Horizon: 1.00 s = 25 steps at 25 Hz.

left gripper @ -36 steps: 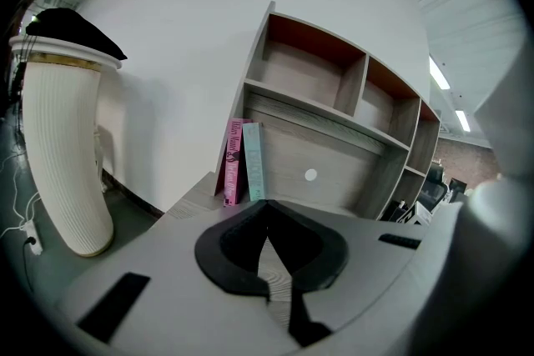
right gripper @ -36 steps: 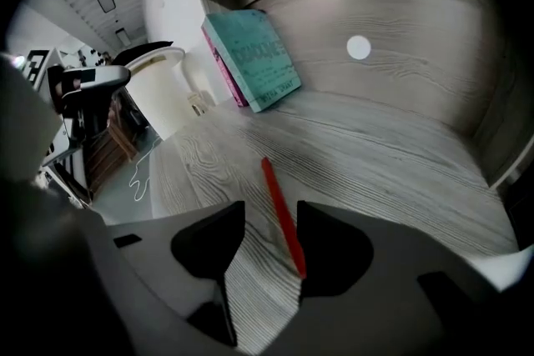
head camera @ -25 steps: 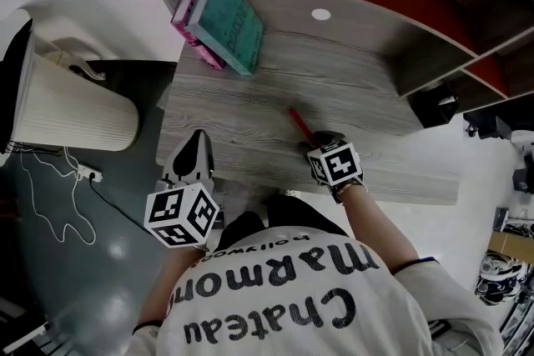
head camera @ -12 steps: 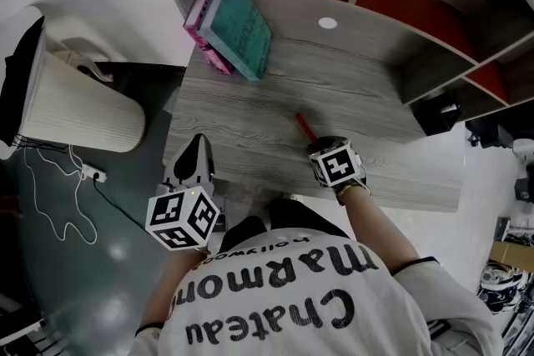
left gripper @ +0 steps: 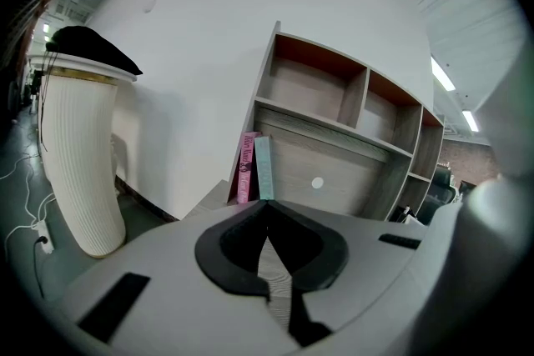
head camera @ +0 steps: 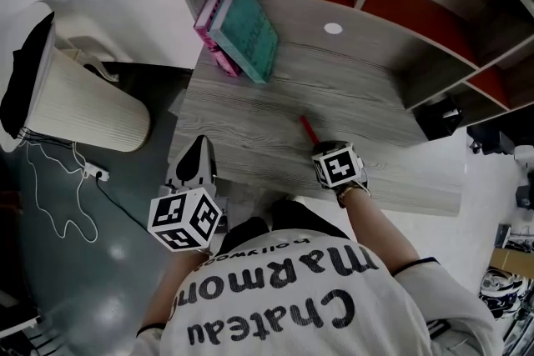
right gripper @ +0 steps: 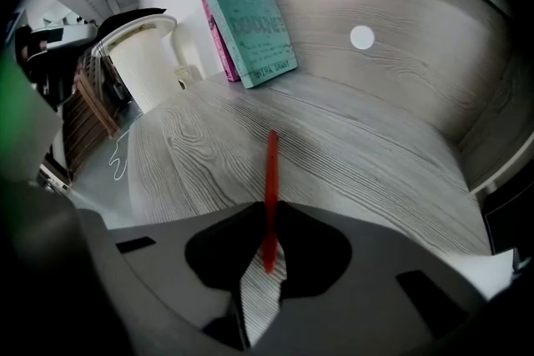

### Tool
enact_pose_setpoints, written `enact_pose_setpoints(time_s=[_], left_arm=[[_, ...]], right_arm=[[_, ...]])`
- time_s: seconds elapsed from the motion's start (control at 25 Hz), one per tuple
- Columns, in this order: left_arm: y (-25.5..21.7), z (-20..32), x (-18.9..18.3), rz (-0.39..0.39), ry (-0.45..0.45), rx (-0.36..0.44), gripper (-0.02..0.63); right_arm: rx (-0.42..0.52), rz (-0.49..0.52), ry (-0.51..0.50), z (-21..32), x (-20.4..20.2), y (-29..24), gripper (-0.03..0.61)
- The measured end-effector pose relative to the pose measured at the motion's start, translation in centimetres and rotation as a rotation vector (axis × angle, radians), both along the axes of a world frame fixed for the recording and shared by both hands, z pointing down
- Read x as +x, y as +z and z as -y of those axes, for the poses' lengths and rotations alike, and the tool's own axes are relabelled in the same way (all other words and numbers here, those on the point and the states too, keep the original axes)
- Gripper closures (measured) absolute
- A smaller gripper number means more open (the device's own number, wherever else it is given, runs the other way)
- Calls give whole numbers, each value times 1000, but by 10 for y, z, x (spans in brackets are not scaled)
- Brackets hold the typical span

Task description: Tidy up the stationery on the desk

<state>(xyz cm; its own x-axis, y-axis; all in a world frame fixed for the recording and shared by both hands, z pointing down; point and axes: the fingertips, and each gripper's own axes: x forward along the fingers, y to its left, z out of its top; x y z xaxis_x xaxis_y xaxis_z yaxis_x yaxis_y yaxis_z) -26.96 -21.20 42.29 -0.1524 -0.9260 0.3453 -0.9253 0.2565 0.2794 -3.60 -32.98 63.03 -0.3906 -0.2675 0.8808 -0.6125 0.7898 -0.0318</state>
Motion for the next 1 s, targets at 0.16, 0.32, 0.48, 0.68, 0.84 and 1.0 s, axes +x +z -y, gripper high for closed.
enact_pose_setpoints(time_s=[0.16, 0.32, 0.48, 0.68, 0.84, 1.0], left_arm=[[-1, -5, -1, 1, 0, 4, 603], [-7, -7, -5, 1, 0, 23, 603], [-11, -6, -5, 0, 21, 36, 603], [-13, -4, -1, -15, 67, 53, 603], [-16, 0, 6, -23, 124, 67, 603], [-19, 4, 14, -34, 176, 84, 603]], right_arm=[[-4, 7, 34, 0, 2, 0, 522], [-42, 28, 80, -6, 4, 1, 523], [-64, 55, 143, -10, 12, -1, 524], [-39, 92, 221, -12, 21, -16, 525], [8, 143, 283, -14, 24, -38, 525], [62, 194, 334, -18, 26, -63, 525]])
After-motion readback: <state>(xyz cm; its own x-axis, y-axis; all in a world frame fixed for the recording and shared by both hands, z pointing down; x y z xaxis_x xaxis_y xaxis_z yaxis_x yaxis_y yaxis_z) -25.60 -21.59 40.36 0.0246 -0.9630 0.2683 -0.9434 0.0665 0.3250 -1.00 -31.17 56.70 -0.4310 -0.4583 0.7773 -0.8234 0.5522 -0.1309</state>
